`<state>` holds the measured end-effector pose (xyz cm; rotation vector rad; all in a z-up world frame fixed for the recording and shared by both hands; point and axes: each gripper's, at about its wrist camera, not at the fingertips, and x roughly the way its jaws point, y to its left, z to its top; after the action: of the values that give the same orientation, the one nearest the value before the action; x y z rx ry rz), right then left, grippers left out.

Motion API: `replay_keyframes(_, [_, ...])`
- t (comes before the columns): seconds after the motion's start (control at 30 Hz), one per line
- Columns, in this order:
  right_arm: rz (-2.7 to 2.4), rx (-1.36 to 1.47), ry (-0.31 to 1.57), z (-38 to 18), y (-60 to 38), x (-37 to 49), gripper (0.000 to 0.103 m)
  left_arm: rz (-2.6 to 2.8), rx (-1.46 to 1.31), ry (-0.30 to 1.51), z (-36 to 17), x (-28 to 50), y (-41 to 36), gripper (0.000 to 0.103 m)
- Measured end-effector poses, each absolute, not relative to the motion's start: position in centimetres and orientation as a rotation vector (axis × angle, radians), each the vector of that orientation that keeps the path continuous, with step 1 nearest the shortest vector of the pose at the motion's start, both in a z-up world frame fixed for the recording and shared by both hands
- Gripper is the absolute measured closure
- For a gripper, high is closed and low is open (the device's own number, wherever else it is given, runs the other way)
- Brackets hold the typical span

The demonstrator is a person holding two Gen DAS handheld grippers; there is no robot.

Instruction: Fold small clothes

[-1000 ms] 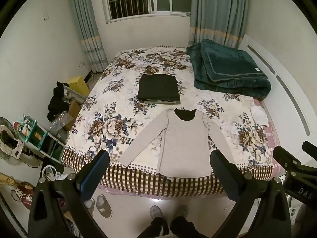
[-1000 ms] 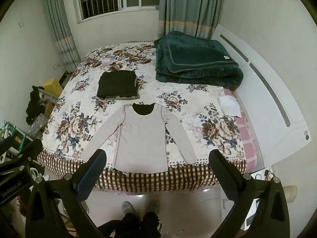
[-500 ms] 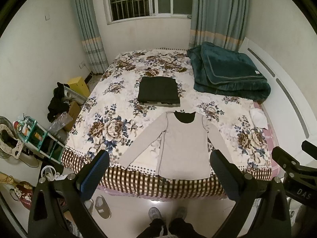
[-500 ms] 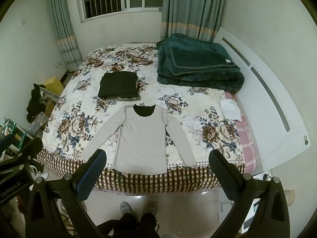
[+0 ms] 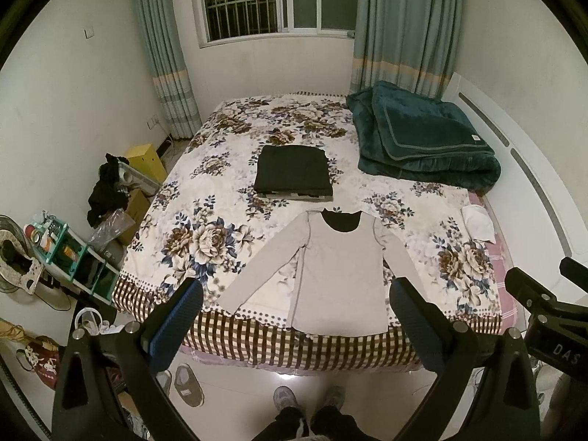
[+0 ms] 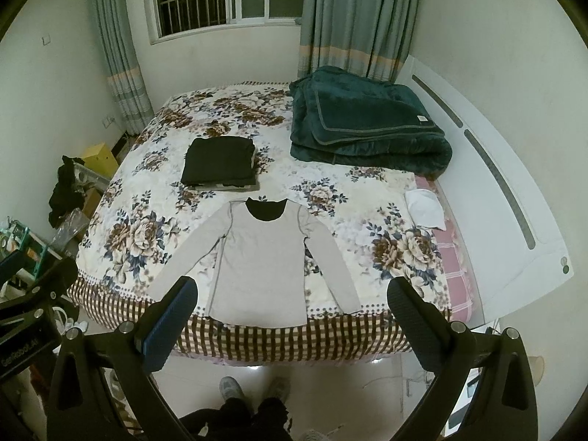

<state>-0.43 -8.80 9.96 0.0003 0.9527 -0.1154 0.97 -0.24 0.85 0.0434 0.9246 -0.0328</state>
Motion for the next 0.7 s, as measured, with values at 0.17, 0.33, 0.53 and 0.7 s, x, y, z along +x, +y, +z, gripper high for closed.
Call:
replay_keyframes(0.17, [-0.120,-0.002,0.948,9.6,-8.5,-0.7,0.000,-0.032,0.042,0.920,0.9,1.0,-0.3,0.000])
replay_keyframes(0.33, [-0.120,-0.005,0.947,9.8,-8.4,-0.6,0.000,-0.034,0.040,0.921,0.9,0.9,-0.2,0.000])
replay_keyframes(0.53, [-0.118,-0.008,0.945,10.3,-8.3,-0.4,0.000,-0.033,0.042,0.918,1.6,1.5,-0.6,0.000])
replay_keyframes(0.7, [-0.117,-0.006,0.944,11.0,-8.4,-0.3,0.000,-0.031,0.043,0.915,1.9,2.2,-1.0,0.000])
